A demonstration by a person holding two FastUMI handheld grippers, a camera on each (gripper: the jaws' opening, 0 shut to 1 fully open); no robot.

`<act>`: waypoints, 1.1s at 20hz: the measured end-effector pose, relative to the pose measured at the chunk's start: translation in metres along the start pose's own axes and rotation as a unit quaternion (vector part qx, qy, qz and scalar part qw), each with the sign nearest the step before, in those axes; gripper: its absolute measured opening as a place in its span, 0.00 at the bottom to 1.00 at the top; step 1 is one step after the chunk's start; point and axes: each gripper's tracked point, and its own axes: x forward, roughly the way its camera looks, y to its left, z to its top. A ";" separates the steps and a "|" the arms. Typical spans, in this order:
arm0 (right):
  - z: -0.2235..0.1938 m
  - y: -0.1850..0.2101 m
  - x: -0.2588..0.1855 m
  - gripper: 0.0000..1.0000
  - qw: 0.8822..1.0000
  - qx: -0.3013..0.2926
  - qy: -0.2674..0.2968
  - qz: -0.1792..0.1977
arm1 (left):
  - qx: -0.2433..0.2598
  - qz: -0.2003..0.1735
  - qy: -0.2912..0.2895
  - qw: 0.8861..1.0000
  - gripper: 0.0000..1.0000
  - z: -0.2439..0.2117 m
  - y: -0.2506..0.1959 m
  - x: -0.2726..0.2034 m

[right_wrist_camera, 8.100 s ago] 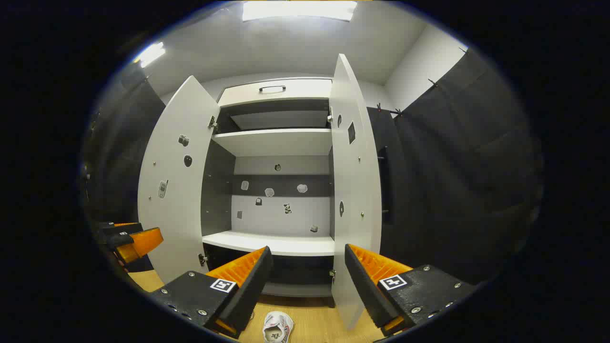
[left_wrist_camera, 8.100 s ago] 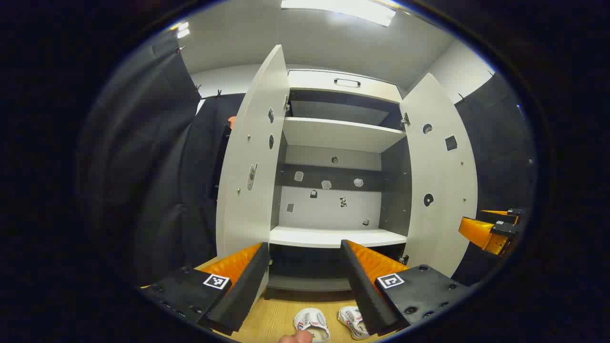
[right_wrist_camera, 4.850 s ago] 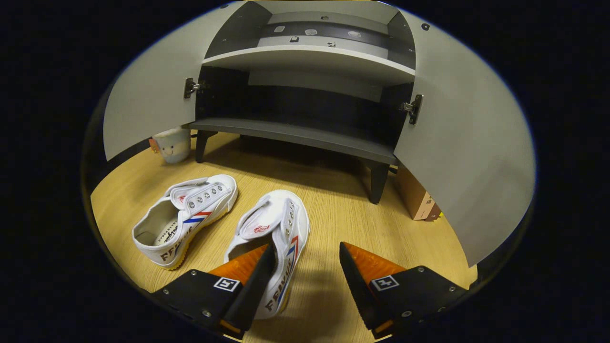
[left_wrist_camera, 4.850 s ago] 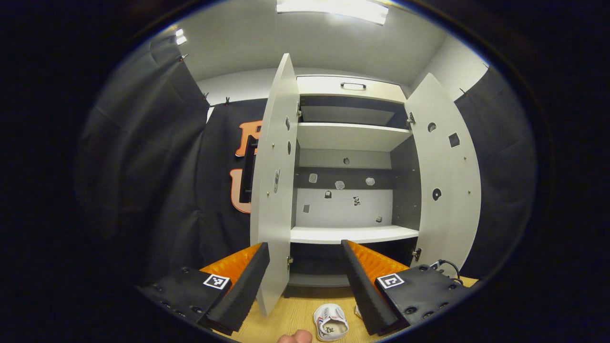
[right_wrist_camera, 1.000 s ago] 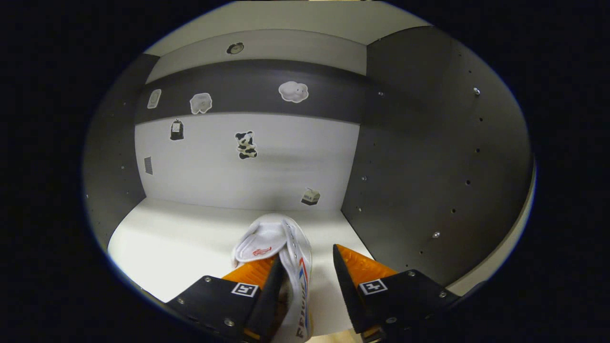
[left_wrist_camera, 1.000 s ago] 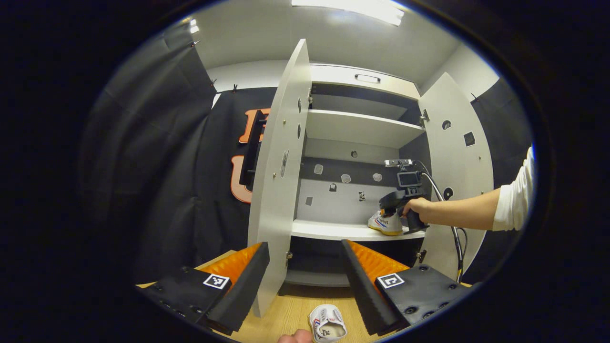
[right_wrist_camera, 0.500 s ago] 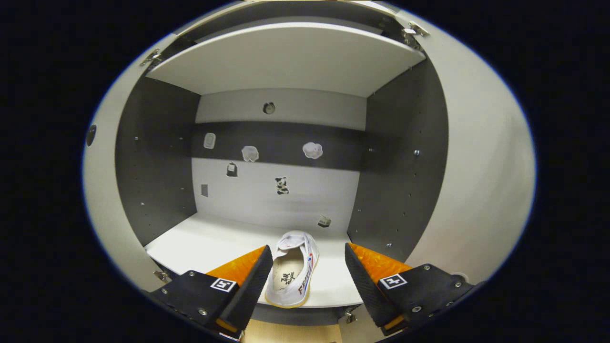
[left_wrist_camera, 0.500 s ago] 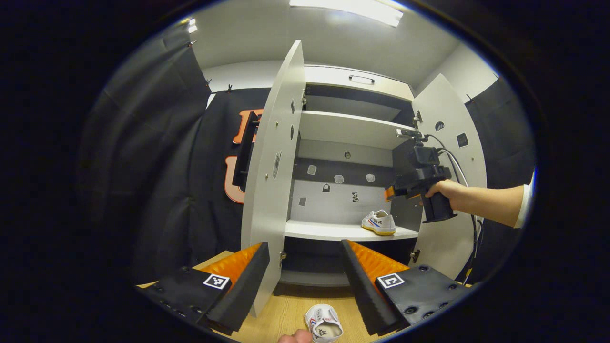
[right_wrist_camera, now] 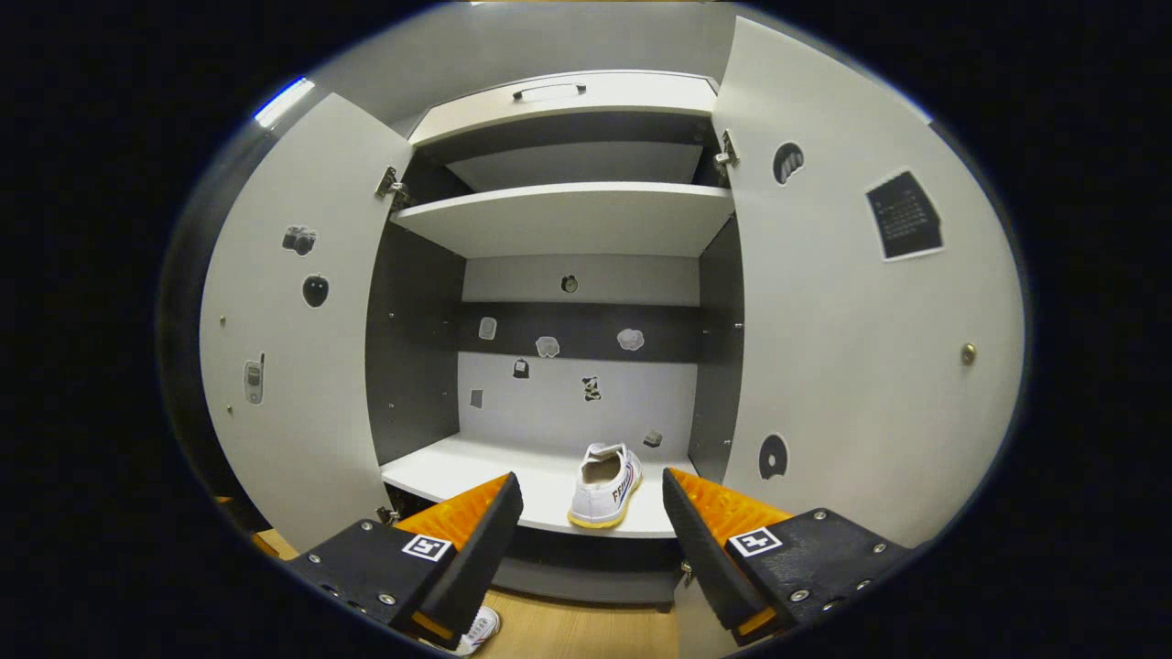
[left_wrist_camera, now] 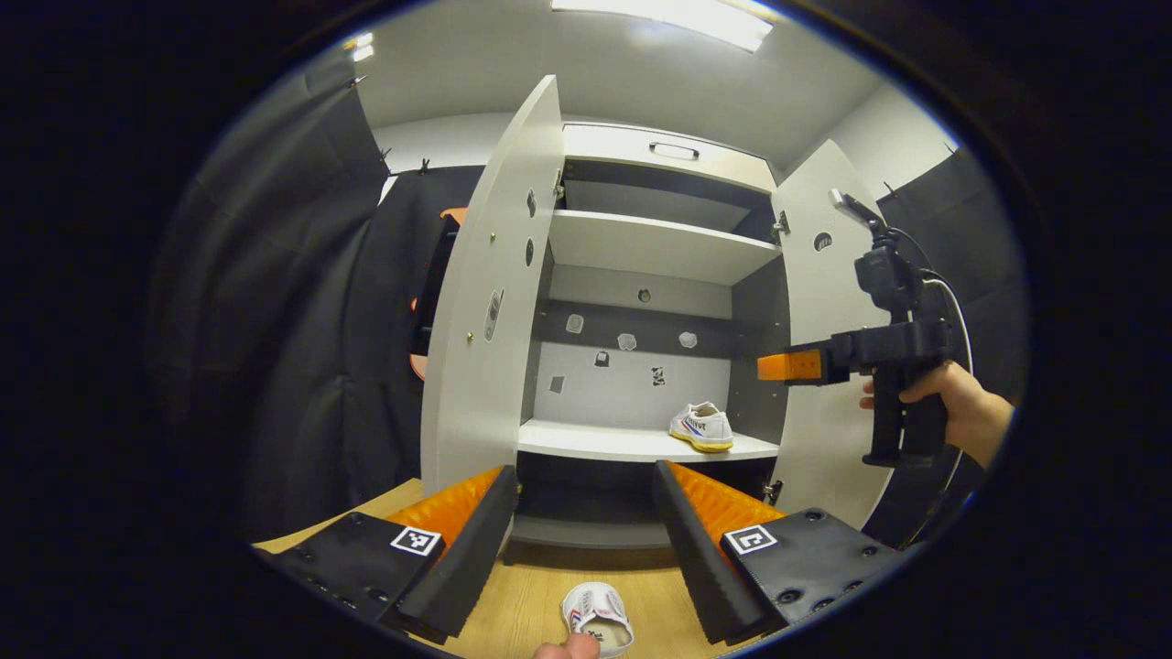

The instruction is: Grab one shoe with the right hand and put it into the shoe cabinet, grab the other shoe with the left hand and put it into the shoe cabinet; then close the right door with the right hand and the left door with the left hand.

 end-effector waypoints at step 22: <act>-0.108 -0.044 -0.132 0.94 0.996 0.055 -0.021 -0.060 | 0.020 -0.040 0.261 0.964 0.97 -0.222 0.002 0.027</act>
